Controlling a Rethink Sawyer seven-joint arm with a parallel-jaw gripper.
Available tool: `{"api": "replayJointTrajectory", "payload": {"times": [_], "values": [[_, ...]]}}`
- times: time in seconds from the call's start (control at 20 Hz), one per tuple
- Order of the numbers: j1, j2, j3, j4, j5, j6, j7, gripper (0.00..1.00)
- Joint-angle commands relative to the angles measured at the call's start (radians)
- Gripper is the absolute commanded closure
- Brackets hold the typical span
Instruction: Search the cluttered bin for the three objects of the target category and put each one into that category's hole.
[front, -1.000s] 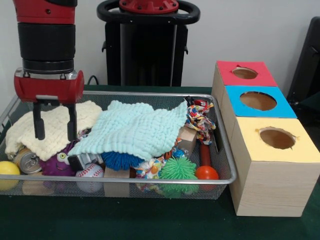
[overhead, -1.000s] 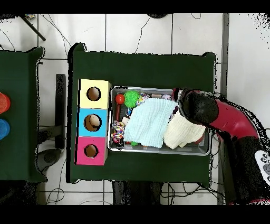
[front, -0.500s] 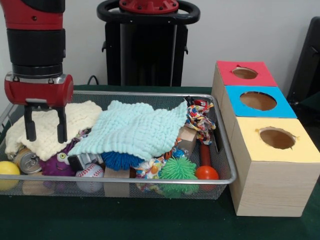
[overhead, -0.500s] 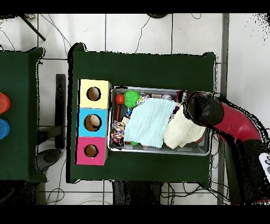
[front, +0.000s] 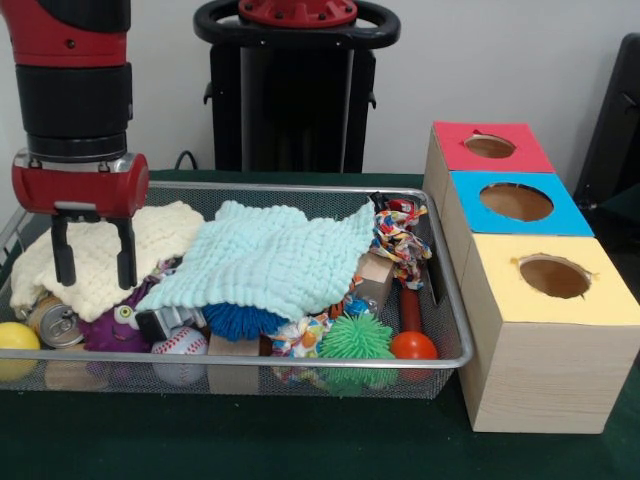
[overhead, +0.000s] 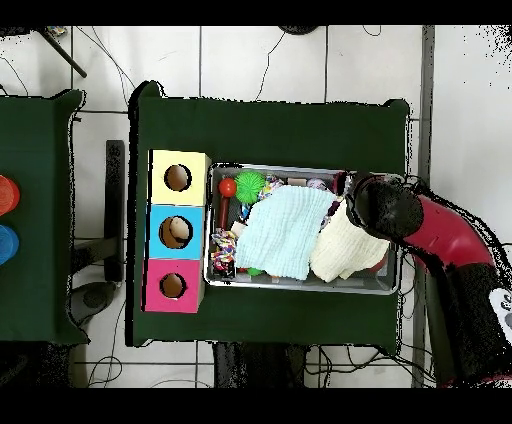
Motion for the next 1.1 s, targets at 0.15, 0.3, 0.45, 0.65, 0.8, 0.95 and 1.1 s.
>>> {"api": "replayJointTrajectory", "payload": {"times": [0.15,0.3,0.45,0.65,0.8,0.95,1.1], "values": [[-0.003,0.043,0.074,-0.010,0.049,0.012,0.120,0.00],[0.007,0.040,0.056,-0.020,0.051,0.017,0.130,0.00],[0.028,0.029,0.019,-0.035,0.038,0.024,0.142,0.00],[0.034,0.028,0.003,-0.044,0.034,0.010,0.152,0.00],[0.041,0.028,-0.015,-0.049,0.034,0.000,0.169,0.00],[0.041,0.028,-0.019,-0.051,0.038,-0.005,0.172,0.00],[0.033,0.034,-0.009,-0.059,0.041,-0.012,0.163,0.00]]}}
